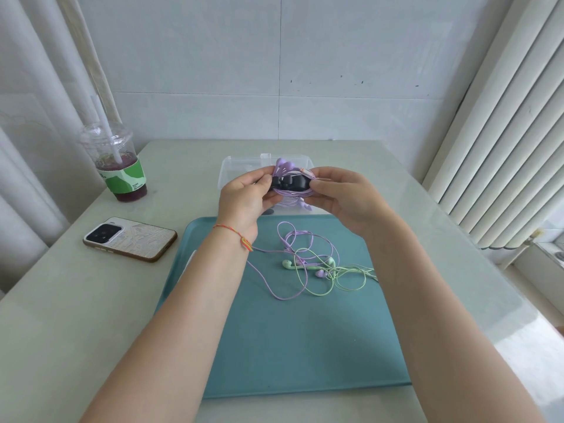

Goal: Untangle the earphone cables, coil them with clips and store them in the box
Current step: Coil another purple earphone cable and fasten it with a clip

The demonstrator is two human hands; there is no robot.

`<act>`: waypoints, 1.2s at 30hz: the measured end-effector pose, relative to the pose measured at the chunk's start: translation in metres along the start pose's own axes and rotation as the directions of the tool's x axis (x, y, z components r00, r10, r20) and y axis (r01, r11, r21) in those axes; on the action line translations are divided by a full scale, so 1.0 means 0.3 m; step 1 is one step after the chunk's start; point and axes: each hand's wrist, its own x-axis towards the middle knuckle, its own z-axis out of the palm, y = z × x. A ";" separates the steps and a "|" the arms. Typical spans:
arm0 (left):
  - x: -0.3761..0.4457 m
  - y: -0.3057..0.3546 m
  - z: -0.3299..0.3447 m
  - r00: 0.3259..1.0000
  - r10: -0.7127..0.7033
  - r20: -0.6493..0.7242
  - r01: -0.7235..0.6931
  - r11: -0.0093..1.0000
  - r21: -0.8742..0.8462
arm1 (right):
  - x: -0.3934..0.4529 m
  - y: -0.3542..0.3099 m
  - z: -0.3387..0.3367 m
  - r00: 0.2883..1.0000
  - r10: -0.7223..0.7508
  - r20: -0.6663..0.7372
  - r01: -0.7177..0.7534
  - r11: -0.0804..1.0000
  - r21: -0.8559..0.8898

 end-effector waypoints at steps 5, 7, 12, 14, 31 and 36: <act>-0.023 0.000 0.013 0.995 0.102 0.008 -0.102 0.985 0.139 | -0.004 -0.005 -0.004 1.000 0.030 -0.001 -0.029 0.965 -0.260; -0.041 -0.005 0.024 0.984 0.178 0.028 -0.180 0.953 0.243 | -0.002 -0.008 0.011 0.996 -0.014 -0.088 -0.044 0.781 -0.623; -0.032 -0.024 0.025 0.958 0.282 0.054 -0.280 0.872 0.401 | -0.003 -0.011 0.059 0.982 -0.115 -0.152 -0.086 0.445 -0.891; -0.036 -0.023 0.030 0.948 0.315 0.049 -0.306 0.854 0.421 | -0.008 -0.013 0.070 0.971 -0.109 -0.212 -0.120 0.545 -0.830; -0.008 -0.010 0.014 0.969 0.241 -0.058 -0.229 0.959 0.167 | -0.003 -0.019 0.047 0.962 0.150 -0.227 -0.120 0.983 0.140; -0.028 0.007 0.023 0.963 0.267 -0.020 -0.266 0.962 0.057 | 0.000 -0.020 0.052 0.961 0.236 -0.145 -0.174 0.923 0.344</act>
